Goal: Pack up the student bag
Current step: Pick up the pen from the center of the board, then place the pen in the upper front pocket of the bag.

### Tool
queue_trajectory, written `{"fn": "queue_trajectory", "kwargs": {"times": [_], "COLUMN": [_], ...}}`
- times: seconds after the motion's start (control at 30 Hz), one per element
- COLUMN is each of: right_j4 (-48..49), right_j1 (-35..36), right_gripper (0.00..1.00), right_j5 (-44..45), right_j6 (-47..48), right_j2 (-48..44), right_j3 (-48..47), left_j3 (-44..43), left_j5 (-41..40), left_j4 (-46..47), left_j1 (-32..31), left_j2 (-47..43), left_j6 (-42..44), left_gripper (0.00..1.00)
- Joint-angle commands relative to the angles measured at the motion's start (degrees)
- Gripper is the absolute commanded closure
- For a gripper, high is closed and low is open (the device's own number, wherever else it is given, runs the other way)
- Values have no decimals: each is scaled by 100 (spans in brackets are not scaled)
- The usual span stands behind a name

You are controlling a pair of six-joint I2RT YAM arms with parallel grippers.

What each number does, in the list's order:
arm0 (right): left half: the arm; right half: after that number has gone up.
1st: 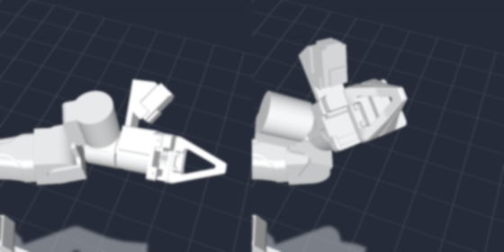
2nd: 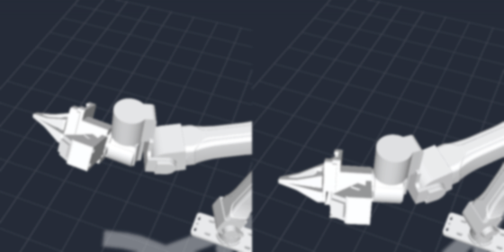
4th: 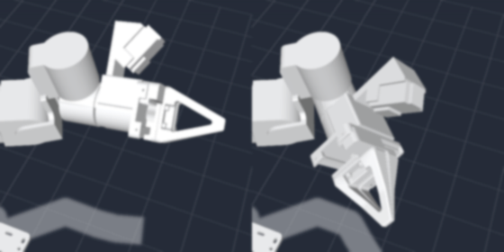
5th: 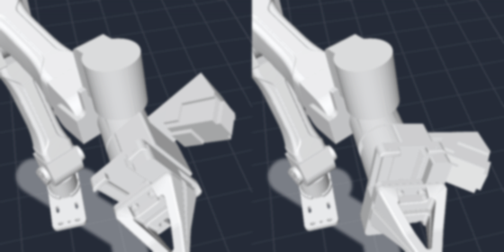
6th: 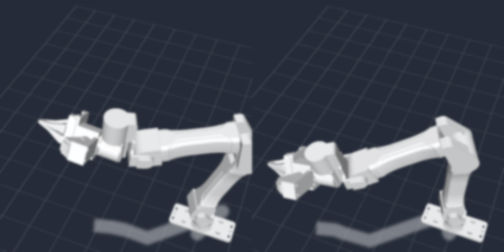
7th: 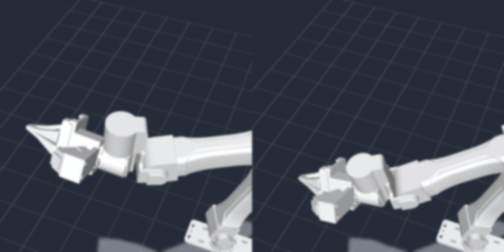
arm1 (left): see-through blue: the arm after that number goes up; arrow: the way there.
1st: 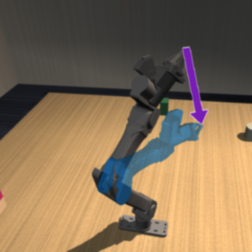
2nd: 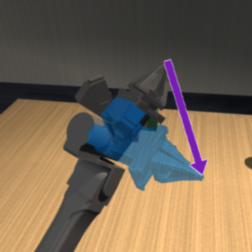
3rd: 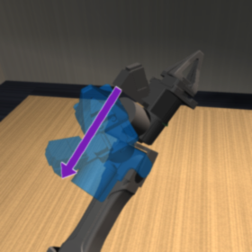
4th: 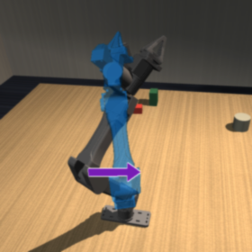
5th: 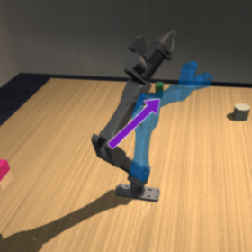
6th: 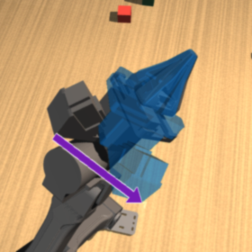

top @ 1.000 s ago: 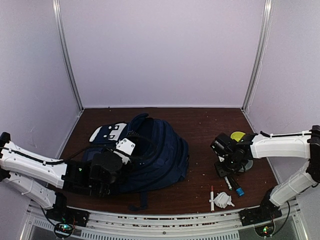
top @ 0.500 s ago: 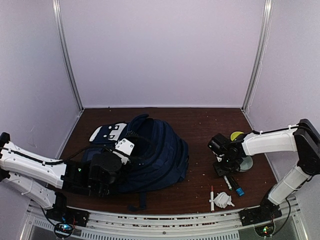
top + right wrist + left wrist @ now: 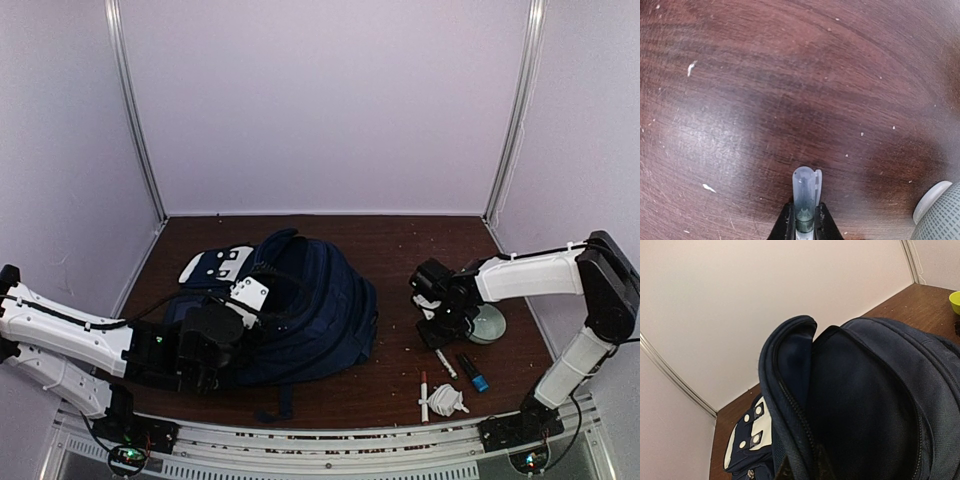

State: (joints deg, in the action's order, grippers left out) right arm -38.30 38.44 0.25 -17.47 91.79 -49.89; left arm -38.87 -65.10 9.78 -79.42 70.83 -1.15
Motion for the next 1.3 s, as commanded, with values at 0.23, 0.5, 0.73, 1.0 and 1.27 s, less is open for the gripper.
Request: {"fn": "queue_trajectory", "kwargs": {"times": [0.23, 0.5, 0.73, 1.0, 1.27], "right_j4": [-223, 3337, 6462, 6976, 6575], "right_j1": [13, 429, 1462, 1947, 1993], "right_gripper": [100, 100, 100, 100, 100], "right_j5": [109, -947, -1535, -1018, -698], "right_j6": [294, -1758, -3703, -4261, -4320], "right_j2": [-1117, -2336, -608, 593, 1013], "right_j3": [-644, -837, -1577, -1904, -1690], "left_j3": [-19, -2, -139, -165, -118], "left_j5": [-322, -291, -348, -385, -287], "left_j4": [-147, 349, 729, 887, 1357], "left_j1": [181, 183, 188, 186, 191], "left_j2": [-177, -304, -65, -101, -160], "left_j6": [-44, 182, 430, 543, 970], "left_gripper": [100, 100, 100, 100, 100]}}
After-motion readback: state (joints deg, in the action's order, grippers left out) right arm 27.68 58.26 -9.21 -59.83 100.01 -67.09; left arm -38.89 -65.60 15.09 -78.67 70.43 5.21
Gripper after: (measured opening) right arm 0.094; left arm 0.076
